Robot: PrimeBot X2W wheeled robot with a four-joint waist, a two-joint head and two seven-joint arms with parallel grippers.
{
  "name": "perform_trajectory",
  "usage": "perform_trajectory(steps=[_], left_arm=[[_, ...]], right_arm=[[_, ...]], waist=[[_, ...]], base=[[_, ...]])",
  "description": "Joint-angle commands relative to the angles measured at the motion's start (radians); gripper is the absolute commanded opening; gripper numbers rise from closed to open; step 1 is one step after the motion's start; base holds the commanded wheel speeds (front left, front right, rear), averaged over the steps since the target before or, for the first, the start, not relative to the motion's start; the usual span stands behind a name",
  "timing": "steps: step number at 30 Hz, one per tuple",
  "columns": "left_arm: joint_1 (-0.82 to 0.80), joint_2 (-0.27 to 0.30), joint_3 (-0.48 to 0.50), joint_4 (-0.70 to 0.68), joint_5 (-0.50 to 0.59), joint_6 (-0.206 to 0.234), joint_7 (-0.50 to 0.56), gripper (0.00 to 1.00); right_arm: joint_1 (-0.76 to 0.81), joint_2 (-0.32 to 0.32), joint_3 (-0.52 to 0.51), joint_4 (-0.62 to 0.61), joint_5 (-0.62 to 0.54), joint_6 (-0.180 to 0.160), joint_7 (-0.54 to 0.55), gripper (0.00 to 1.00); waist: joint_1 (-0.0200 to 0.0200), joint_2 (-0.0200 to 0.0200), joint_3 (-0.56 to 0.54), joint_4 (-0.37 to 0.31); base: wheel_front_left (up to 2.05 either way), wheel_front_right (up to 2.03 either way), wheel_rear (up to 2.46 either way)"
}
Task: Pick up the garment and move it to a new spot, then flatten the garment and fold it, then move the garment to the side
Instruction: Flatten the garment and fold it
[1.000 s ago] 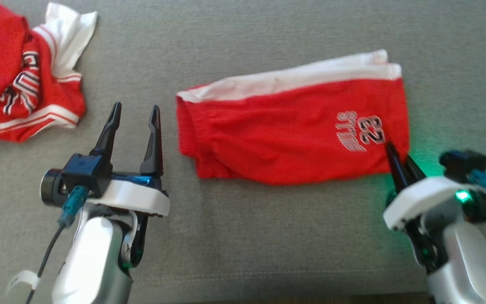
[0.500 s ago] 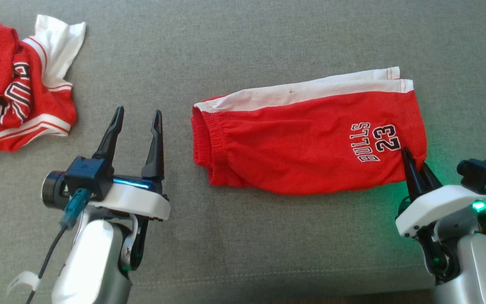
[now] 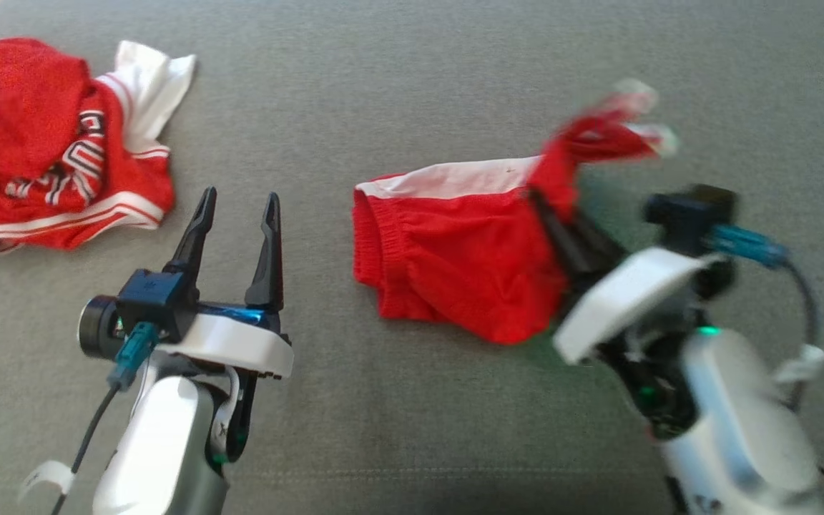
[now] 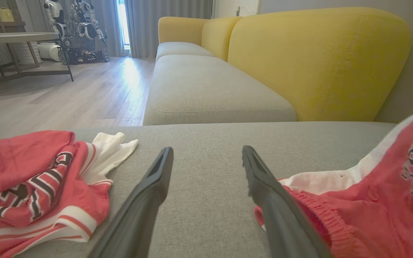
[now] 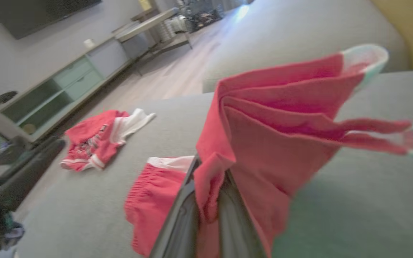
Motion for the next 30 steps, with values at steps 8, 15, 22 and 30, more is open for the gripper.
perform_trajectory(steps=[8,15,22,30], left_arm=[[-0.008,-0.008,0.001,-0.01,-0.014,-0.003,-0.008,1.0],[-0.003,-0.015,-0.004,-0.005,-0.019,0.003,-0.011,1.0],[0.002,-0.003,0.007,-0.01,-0.019,0.008,-0.012,1.0],[0.009,0.014,0.018,-0.019,-0.018,0.018,-0.012,1.0]], right_arm=[[-0.082,0.018,0.286,0.086,0.072,0.004,0.019,0.0],[-0.048,0.021,0.347,0.176,0.094,0.004,-0.023,0.5],[-0.046,0.022,0.333,0.141,0.116,0.004,-0.103,1.0],[-0.003,-0.001,0.16,0.03,0.089,0.004,-0.187,1.0]], waist=[[0.0,0.0,-0.011,0.085],[0.0,0.0,-0.006,0.099],[0.0,0.0,-0.005,0.071],[0.0,0.0,-0.023,0.034]], base=[[0.0,0.0,0.0],[0.0,0.0,0.0],[0.0,0.0,0.0],[0.0,0.0,0.0]])
